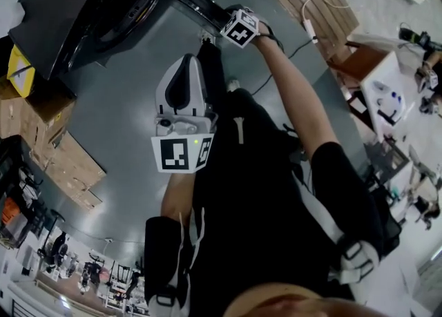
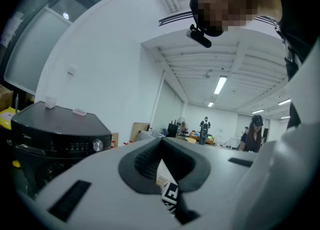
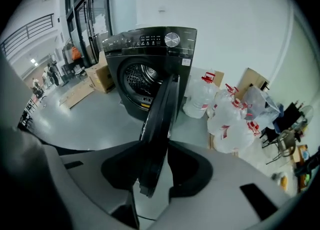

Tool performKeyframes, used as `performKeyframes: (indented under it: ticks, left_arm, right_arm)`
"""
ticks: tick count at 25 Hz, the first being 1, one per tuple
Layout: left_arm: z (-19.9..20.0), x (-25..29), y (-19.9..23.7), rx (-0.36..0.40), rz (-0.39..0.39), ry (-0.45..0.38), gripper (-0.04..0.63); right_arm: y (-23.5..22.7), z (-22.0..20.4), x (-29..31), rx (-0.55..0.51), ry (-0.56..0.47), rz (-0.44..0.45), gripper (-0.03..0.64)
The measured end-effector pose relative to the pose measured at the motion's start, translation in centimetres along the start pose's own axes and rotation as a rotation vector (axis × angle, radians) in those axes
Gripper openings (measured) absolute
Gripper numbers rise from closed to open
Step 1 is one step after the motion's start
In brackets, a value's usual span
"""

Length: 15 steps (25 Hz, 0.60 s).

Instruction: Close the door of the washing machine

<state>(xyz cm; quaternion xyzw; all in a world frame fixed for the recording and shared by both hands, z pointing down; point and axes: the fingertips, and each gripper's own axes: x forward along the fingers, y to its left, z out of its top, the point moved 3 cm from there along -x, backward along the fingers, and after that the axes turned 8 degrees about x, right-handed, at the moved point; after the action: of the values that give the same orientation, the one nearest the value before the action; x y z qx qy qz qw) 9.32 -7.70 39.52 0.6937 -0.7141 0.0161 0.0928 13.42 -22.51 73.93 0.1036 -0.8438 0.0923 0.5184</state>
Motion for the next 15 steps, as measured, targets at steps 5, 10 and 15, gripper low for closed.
performKeyframes:
  ticks: [5,10,15]
  left_arm:
    - [-0.1,-3.3,0.5,-0.001,0.102,-0.017,0.005]
    - [-0.2,-5.5,1.6,0.001,0.181,-0.011,0.005]
    - [-0.2,-7.0,2.8,-0.014,0.229,-0.026,0.005]
  right_arm:
    - [3.0,-0.1,0.0,0.040,-0.016,-0.007,0.132]
    - [4.9,0.6,1.0,0.068,-0.062,-0.031,0.133]
    - [6.2,0.9,0.9,0.082,-0.021,-0.055,0.138]
